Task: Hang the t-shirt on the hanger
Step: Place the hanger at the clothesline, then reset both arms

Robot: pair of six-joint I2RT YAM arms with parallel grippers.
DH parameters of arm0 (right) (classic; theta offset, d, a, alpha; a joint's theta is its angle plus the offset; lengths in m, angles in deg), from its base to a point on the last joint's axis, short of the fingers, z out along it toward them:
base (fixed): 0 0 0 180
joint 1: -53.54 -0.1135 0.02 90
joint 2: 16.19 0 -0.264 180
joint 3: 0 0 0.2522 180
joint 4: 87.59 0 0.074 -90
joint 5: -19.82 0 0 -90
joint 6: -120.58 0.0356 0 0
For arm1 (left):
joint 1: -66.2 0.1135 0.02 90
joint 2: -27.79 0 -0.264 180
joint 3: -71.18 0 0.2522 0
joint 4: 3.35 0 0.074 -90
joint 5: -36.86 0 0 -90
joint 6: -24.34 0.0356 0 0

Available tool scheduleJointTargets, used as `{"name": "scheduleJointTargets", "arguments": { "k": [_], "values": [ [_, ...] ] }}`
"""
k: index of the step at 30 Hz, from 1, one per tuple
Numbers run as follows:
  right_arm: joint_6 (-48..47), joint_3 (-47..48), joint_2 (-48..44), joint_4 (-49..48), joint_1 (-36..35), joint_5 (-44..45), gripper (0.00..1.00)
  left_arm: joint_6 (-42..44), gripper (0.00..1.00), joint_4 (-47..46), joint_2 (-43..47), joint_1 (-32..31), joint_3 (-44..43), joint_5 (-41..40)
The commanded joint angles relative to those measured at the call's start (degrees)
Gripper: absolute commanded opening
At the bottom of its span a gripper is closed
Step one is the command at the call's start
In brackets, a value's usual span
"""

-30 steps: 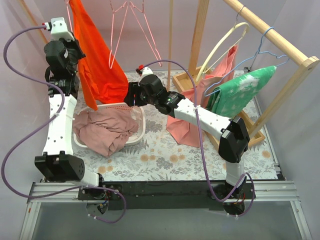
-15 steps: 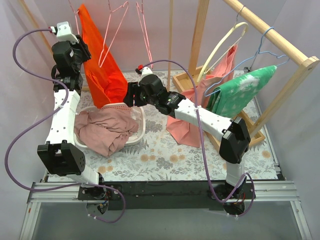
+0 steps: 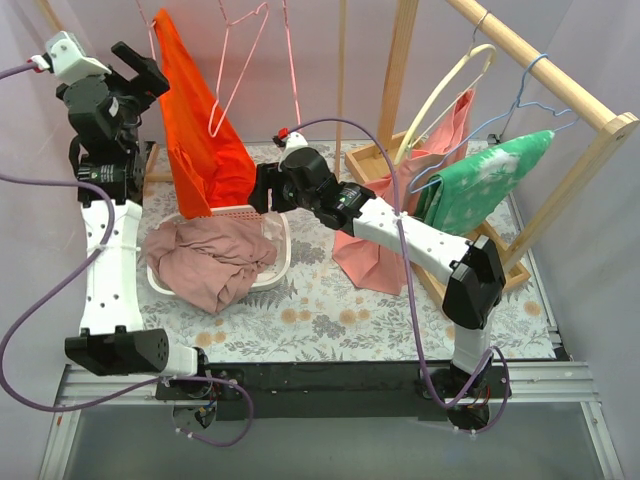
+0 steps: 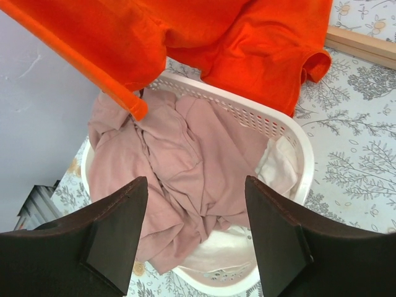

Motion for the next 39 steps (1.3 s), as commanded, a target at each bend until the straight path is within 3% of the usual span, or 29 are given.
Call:
{"name": "scheduleJointTargets", "arguments": {
  "k": [1, 2, 6, 12, 16, 21, 27, 31, 33, 39],
  "values": [
    [-1.1, 0.1, -4.5, 1.6, -0.1, 2.4, 0.73, -7.6, 0.98, 6.1, 3.6, -2.3, -4.4, 4.9],
    [-1.2, 0.0, -4.7, 1.9, -0.2, 2.7, 0.74, -7.8, 0.98, 8.3, 3.1, -4.8, -5.4, 4.4],
    [-1.5, -0.2, -6.7, 5.4, -0.1, 4.3, 0.78, -1.6, 0.98, 9.8, 1.6, -29.4, -7.6, -12.2],
    [-1.8, -7.9, -15.0, 8.0, 0.5, 7.0, 0.86, 0.6, 0.98, 11.2, 2.1, -50.4, -1.4, -22.4],
    [-2.7, -18.7, -25.7, 10.2, 1.3, 9.6, 0.98, -5.7, 0.98, 15.0, 7.1, -52.2, 9.6, -17.6],
    [-1.6, -31.5, -34.8, 11.9, 1.5, 10.9, 0.98, -12.2, 0.98, 19.8, 12.4, -52.3, 25.8, -8.6],
    [-1.7, -37.2, -40.1, 12.5, 1.5, 10.8, 0.98, -19.5, 0.98, 22.0, 13.0, -52.2, 35.7, 0.1],
    [-1.6, -39.5, -40.5, 13.0, 1.5, 8.8, 0.98, -25.7, 0.98, 20.7, 19.6, -52.3, 43.1, -2.0],
    [-1.6, -40.9, -40.6, 13.0, 1.5, 8.4, 0.98, -31.2, 0.98, 23.0, 21.6, -52.3, 44.2, -6.9],
    [-1.6, -41.5, -39.5, 13.0, 1.5, 8.1, 0.98, -27.4, 0.98, 27.8, 22.3, -52.3, 42.1, -8.4]
  ]
}}
